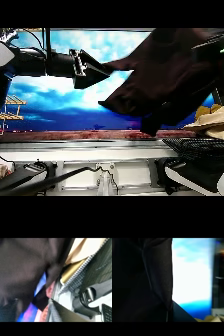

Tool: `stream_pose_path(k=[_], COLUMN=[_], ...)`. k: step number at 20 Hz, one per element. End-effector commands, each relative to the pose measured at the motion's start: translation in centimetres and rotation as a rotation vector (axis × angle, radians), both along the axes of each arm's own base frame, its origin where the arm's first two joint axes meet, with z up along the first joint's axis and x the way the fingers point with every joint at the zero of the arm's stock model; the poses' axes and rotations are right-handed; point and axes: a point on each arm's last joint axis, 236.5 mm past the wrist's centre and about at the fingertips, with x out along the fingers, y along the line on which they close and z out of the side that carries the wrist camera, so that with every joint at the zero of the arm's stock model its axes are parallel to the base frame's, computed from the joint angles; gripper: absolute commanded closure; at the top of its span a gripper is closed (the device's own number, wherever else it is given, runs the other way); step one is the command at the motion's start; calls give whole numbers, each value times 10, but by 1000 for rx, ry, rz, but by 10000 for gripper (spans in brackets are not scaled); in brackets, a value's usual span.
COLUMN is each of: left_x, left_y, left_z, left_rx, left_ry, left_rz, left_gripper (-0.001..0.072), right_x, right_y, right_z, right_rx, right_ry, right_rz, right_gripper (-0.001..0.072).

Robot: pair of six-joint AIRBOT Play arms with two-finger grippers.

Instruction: Fold the clothes and pants, and hang the long-sleeved shirts on hangers.

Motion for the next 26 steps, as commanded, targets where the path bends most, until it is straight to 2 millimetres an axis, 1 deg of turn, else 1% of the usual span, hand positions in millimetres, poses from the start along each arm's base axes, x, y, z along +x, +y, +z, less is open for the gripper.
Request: stream_pose_path(k=[1,3,5,7,9,12,15,19,20,24,25,26], left_x=[-8,-14,-17,-17,-19,-22,-22,-23,-22,-18,-18,-18], left_y=[0,-1,-1,-1,-1,0,2,2,1,0,0,0], left_z=[-2,0,-1,-1,-2,-9,-25,-45,-48,-55,-55,-55], left_rx=[1,-9,-9,-14,-12,4,33,53,55,63,63,63], left_ry=[71,96,125,167,185,201,230,281,289,305,306,307], left_rz=[-8,-24,-28,-13,-14,-27,-24,-30,-30,-28,-28,-28], left_gripper=[364,364,364,364,365,365,365,365,365,365,365,365], right_x=[-28,-55,-83,-104,-118,-129,-141,-159,-164,-178,-183,-188], right_y=[-88,-129,-162,-188,-208,-225,-237,-251,-253,-254,-257,-261], right_z=[62,88,107,120,128,143,152,170,175,206,209,208], right_rx=[7,1,22,38,32,31,34,-15,-30,-106,-121,-126], right_ry=[-223,-312,-415,-508,-563,-663,-730,-806,-823,-923,-936,-933], right_rz=[-335,-489,-641,-752,-825,-880,-928,-966,-972,-944,-954,-974], right_gripper=[681,681,681,681,681,681,681,681,682,682,682,682])
